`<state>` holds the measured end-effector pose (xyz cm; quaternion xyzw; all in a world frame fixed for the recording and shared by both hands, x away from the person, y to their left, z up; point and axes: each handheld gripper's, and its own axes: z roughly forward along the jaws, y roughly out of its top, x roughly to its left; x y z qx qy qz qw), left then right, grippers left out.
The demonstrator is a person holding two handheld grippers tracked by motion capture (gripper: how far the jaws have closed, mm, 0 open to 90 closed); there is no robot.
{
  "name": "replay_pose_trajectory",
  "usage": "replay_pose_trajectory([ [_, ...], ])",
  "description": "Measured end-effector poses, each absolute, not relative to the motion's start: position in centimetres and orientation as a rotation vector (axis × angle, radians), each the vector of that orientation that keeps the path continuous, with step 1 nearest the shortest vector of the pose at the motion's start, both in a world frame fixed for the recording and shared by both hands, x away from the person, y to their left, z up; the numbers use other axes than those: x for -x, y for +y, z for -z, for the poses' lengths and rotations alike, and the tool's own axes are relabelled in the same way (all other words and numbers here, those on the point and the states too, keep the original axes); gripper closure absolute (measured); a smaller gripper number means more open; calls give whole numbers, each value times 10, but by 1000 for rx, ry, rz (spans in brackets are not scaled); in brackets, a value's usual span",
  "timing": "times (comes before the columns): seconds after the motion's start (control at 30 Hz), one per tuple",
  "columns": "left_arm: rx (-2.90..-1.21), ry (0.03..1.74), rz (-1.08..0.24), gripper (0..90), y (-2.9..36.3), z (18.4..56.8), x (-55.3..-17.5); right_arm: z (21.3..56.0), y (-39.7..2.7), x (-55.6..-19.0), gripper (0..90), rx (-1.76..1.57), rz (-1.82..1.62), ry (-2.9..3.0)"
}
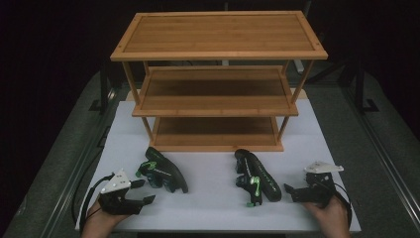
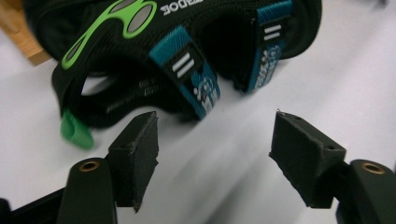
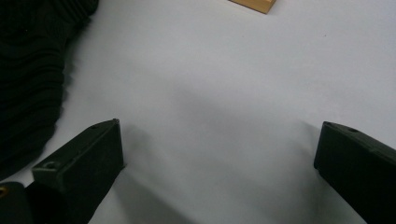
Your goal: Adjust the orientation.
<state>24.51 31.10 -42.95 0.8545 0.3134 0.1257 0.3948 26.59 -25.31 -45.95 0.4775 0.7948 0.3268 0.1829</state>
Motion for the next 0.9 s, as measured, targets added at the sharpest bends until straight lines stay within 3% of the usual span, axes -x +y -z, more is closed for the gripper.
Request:
replay_pose_trajectory([
  [0.07, -2176, 791, -321, 345, 308, 431, -250, 459, -253, -266, 6, -1347, -922, 2242],
  [0.43, -2168, 783, -279, 648, 300, 433, -272, 460, -253, -266, 6, -1344, -924, 2242],
  [0.9, -2096, 707, -237, 770, 292, 412, -264, 459, -253, -266, 6, -1347, -924, 2242],
])
